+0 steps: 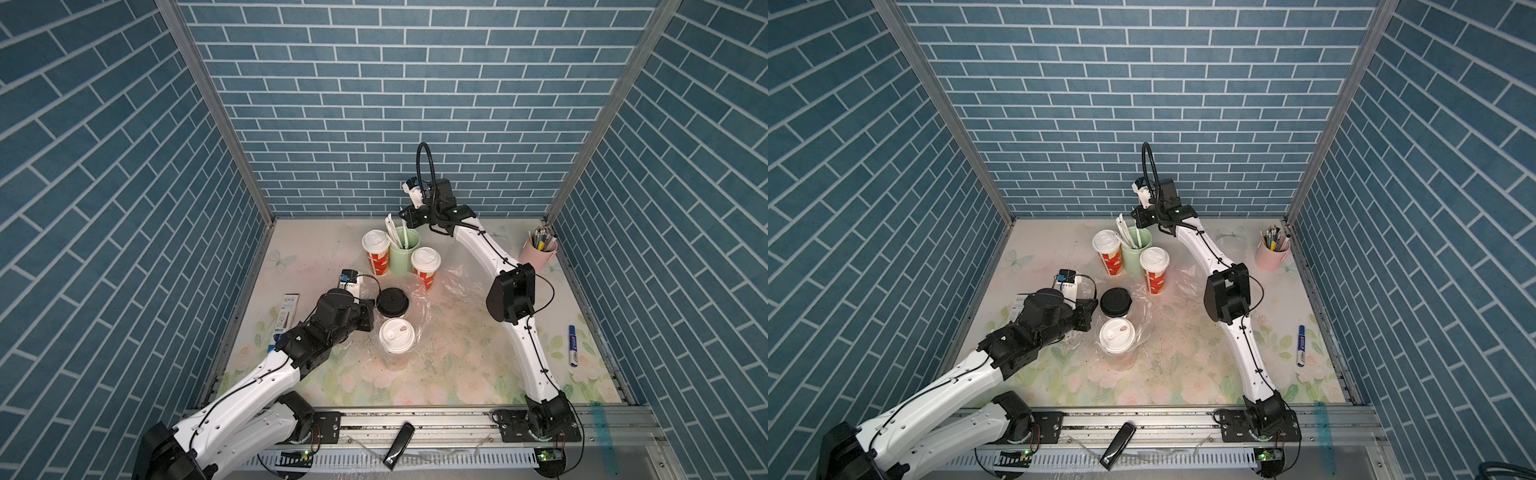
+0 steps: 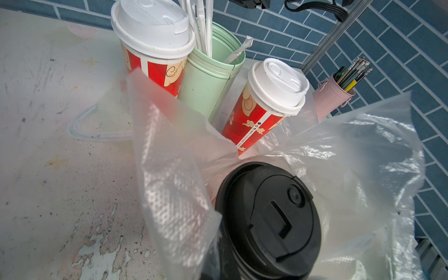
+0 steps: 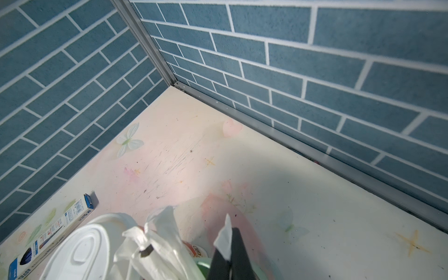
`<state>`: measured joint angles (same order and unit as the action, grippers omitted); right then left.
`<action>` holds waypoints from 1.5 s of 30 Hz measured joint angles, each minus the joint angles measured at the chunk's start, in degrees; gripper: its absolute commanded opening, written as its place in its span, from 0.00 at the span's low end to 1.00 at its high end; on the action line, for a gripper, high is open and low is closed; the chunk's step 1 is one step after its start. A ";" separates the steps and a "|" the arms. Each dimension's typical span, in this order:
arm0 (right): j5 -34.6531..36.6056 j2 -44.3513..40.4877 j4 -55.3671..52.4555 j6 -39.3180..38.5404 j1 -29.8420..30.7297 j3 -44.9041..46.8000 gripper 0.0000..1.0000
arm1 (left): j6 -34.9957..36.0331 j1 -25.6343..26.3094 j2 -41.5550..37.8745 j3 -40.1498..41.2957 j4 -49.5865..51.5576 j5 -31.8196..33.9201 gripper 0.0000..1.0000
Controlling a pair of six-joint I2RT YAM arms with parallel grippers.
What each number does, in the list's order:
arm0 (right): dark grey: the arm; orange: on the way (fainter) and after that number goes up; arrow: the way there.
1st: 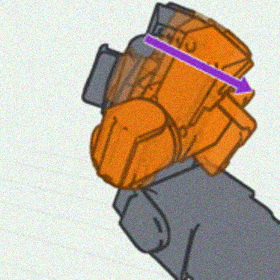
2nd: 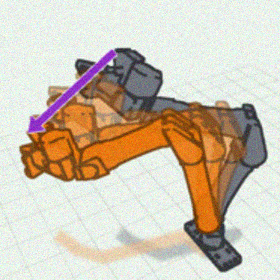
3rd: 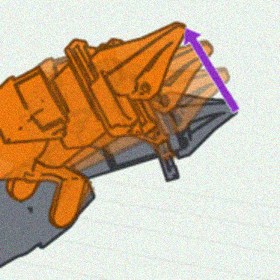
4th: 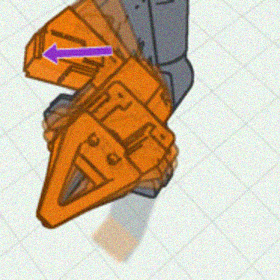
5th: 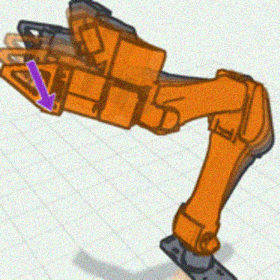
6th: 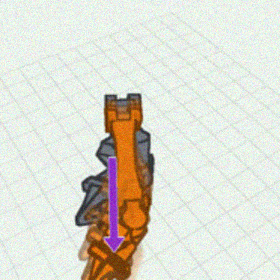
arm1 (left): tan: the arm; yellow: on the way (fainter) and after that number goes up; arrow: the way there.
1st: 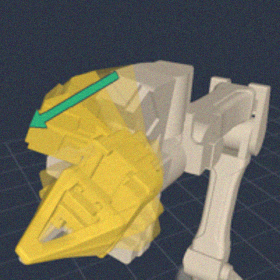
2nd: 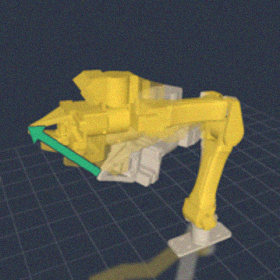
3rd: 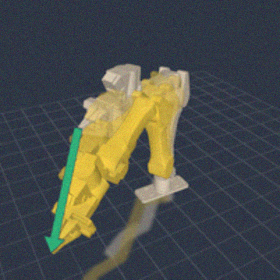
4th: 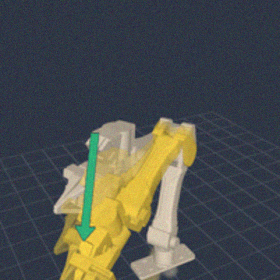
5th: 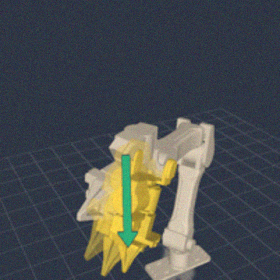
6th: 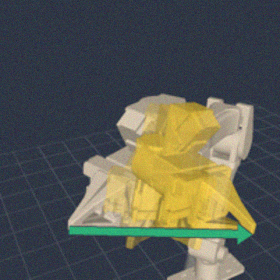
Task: Pack milk tea into plastic carrier bags
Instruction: Pick up the straw from the container.
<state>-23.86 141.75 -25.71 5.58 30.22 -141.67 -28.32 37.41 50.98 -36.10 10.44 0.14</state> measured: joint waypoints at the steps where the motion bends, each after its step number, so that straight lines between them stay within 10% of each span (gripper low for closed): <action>1: 0.07 -0.63 0.22 -0.07 0.00 0.87 0.00 | 0.00 0.00 -0.02 0.00 -0.02 0.00 0.00; 27: -0.13 -42.36 16.22 -6.78 7.26 33.83 0.00 | 0.70 0.00 -1.09 -0.11 1.86 -0.09 0.00; 45: -12.48 -55.12 41.46 6.80 12.57 57.46 0.00 | 0.70 0.00 -0.72 -1.01 2.62 -0.22 0.00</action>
<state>-36.34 86.63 15.75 12.38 42.78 -84.20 -27.62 37.41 50.26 -37.10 13.06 -0.08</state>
